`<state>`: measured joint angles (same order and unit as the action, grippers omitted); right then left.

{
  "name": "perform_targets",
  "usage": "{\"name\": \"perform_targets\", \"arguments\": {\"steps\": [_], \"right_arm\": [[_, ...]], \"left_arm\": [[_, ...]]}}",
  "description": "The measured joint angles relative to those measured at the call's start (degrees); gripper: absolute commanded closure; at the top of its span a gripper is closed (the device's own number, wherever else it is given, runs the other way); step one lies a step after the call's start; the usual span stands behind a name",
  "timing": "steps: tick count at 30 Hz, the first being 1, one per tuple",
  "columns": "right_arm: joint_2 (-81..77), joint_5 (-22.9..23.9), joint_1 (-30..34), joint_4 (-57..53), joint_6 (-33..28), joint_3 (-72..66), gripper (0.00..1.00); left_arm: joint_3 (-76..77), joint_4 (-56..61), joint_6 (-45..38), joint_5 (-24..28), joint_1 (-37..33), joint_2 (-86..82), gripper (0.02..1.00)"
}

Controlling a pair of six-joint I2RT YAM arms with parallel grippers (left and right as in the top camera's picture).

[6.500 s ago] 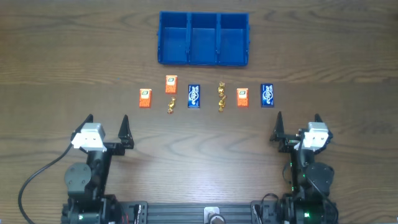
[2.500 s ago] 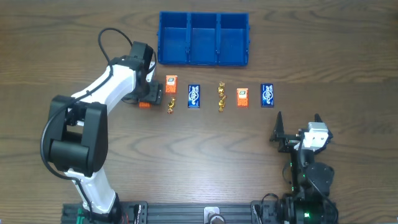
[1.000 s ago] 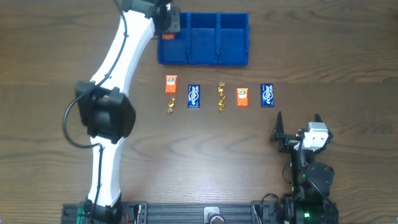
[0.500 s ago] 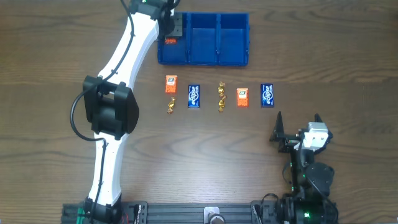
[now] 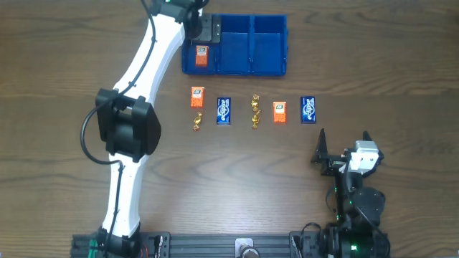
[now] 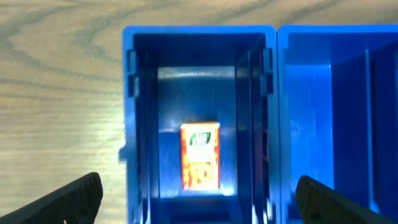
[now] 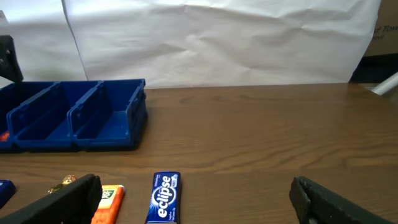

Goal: Sort Candies Into Trays

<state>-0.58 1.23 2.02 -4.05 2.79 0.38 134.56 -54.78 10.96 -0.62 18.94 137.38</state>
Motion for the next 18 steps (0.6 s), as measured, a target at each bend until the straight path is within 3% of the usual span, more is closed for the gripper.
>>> {"name": "perform_targets", "arguments": {"steps": [3, 10, 18], "right_arm": [[0.0, 0.0, 0.0, 0.0, 0.0, 0.0, 0.001], [0.0, 0.0, 0.0, 0.0, 0.0, 0.0, 0.003], [0.0, 0.0, 0.0, 0.0, 0.0, 0.0, 0.003]], "left_arm": [[-1.5, -2.4, 1.7, 0.3, 0.5, -5.8, 0.018], [-29.5, 6.6, 5.4, 0.3, 3.8, -31.0, 0.018], [-51.8, 16.1, 7.3, 0.3, 4.2, -28.7, 0.045]]}}
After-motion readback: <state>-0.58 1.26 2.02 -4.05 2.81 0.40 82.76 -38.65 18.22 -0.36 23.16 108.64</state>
